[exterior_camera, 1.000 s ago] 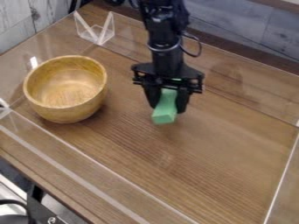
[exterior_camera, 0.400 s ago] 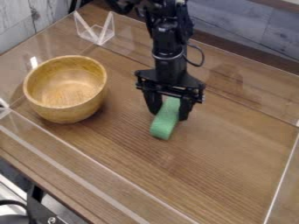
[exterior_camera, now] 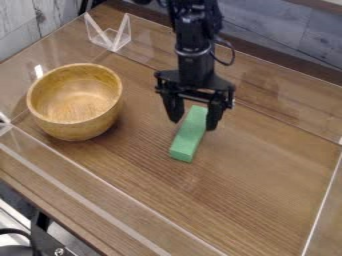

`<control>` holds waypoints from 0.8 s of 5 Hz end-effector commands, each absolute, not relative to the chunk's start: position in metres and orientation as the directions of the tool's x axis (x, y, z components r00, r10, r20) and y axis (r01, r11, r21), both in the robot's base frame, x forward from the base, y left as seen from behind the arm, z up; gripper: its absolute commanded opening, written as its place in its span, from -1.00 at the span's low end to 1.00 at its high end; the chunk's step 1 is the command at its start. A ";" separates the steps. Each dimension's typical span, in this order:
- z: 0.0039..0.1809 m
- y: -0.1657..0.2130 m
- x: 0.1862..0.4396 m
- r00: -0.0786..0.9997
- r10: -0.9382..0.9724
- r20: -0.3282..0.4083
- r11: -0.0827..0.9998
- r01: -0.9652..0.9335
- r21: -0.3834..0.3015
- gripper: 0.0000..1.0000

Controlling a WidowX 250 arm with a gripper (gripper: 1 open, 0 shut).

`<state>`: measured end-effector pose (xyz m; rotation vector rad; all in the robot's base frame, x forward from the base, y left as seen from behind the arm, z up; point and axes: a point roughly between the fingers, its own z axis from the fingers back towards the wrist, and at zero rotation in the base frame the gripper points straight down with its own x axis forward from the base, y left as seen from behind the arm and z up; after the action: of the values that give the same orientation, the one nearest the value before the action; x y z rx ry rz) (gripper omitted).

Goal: Move green stick from inside the wooden bowl to the table next to it

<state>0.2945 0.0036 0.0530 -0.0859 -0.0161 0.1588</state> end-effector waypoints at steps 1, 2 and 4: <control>0.092 0.011 0.306 0.981 0.167 0.096 0.982 -0.157 -0.103 1.00; 0.120 0.024 0.304 0.977 0.173 0.123 0.981 -0.160 -0.114 1.00; 0.140 0.049 0.306 0.965 0.174 0.197 0.982 -0.155 -0.110 1.00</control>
<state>0.3011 0.0451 0.1243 -0.1034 -0.1479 0.1682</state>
